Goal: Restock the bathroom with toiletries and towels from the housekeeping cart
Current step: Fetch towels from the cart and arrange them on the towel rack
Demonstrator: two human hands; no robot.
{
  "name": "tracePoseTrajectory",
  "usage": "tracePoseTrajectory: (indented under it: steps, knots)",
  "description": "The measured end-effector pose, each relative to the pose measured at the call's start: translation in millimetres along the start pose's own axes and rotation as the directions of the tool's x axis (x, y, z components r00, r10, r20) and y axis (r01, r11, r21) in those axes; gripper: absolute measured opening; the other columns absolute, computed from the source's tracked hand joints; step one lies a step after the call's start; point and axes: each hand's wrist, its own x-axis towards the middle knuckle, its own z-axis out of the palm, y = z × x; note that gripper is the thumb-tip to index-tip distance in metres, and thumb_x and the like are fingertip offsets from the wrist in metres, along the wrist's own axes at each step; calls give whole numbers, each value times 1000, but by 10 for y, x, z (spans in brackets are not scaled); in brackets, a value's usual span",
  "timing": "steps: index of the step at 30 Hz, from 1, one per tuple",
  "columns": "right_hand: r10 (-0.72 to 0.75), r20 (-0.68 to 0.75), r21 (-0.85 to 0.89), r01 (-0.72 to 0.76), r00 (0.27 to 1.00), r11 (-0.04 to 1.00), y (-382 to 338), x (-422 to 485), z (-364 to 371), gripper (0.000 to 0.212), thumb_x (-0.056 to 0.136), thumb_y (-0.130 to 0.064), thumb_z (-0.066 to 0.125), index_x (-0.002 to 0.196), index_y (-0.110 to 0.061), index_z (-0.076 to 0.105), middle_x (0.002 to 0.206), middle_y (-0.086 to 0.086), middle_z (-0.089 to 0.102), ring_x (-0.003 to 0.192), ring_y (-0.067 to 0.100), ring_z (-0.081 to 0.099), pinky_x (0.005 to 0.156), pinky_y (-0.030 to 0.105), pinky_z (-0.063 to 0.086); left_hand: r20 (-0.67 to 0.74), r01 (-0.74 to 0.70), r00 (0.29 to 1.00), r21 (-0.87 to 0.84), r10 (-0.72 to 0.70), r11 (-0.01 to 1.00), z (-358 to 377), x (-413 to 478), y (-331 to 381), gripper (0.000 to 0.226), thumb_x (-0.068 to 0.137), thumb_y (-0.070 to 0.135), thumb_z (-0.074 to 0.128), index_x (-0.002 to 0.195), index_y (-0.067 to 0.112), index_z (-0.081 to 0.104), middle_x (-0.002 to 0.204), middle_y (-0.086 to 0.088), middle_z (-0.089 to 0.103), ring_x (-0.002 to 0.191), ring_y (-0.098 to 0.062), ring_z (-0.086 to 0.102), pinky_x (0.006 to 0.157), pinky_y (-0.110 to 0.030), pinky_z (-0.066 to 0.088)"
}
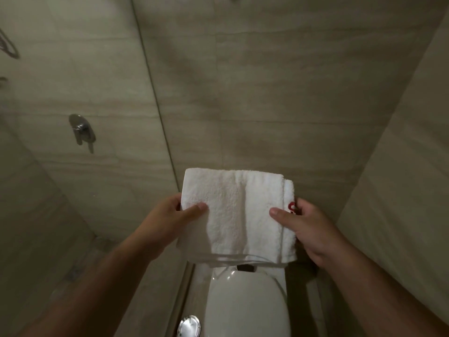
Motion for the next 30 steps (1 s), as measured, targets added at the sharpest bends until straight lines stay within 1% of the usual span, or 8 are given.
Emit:
tracePoseTrajectory:
  steps: [3, 6, 9, 11, 14, 19, 25, 30]
  knots:
    - [-39, 13, -24, 40, 999, 999, -140, 119, -18, 24, 87, -16, 75, 108, -24, 67, 99, -3, 78, 88, 13, 75, 75, 33, 57, 0, -35, 999, -7, 35, 999, -6, 96, 122, 15, 91, 21, 70, 105, 16, 69, 94, 3, 78, 84, -15, 75, 61, -23, 58]
    - [-81, 22, -73, 82, 996, 994, -324, 246, -31, 28, 86, -18, 76, 111, -25, 67, 101, -3, 77, 90, 14, 75, 77, 36, 59, -29, -72, 997, 11, 72, 997, -41, 227, 271, 23, 87, 21, 73, 109, 15, 69, 97, 1, 77, 87, -18, 75, 72, -34, 61]
    - [-175, -2, -159, 172, 985, 972, -574, 381, -37, 26, 85, -21, 78, 109, -25, 69, 99, -5, 77, 89, 13, 75, 81, 40, 60, -79, -112, 990, 31, 115, 993, -78, 392, 445, 27, 84, 22, 77, 109, 15, 70, 99, -1, 77, 90, -20, 75, 80, -43, 61]
    - [-237, -16, -201, 229, 971, 952, -767, 480, -32, 22, 85, -21, 78, 106, -25, 69, 96, -6, 77, 85, 13, 75, 80, 41, 61, -94, -158, 983, 30, 160, 987, -90, 516, 598, 27, 84, 22, 77, 109, 16, 70, 100, -1, 77, 91, -20, 75, 79, -42, 61]
    - [-319, -34, -252, 301, 947, 920, -1102, 652, -6, 20, 86, -23, 77, 104, -26, 69, 95, -5, 77, 84, 13, 75, 78, 41, 61, -118, -253, 960, 33, 255, 967, -134, 708, 894, 19, 85, 20, 76, 103, 19, 71, 96, 2, 78, 87, -17, 75, 72, -33, 61]
    - [-478, -39, -319, 442, 878, 838, -1690, 882, 85, 15, 86, -25, 77, 98, -24, 70, 92, -7, 77, 84, 11, 74, 79, 37, 60, -161, -375, 911, 54, 379, 926, -310, 972, 1437, 18, 86, 17, 76, 103, 14, 73, 96, -2, 78, 87, -19, 75, 73, -36, 61]
    - [-617, -36, -351, 568, 786, 745, -2357, 1079, 272, 14, 84, -28, 79, 96, -24, 71, 91, -6, 76, 85, 12, 74, 84, 41, 60, -181, -489, 854, 43, 488, 871, -607, 1172, 2038, 17, 87, 13, 74, 104, 10, 72, 95, -5, 78, 88, -23, 75, 70, -34, 60]
    - [-709, -14, -334, 665, 705, 668, -2937, 1087, 487, 12, 86, -26, 77, 96, -25, 70, 89, -11, 77, 82, 9, 74, 80, 39, 60, -186, -588, 792, 27, 582, 808, -914, 1240, 2570, 18, 88, 12, 72, 106, 10, 71, 95, -6, 78, 88, -23, 75, 69, -32, 61]
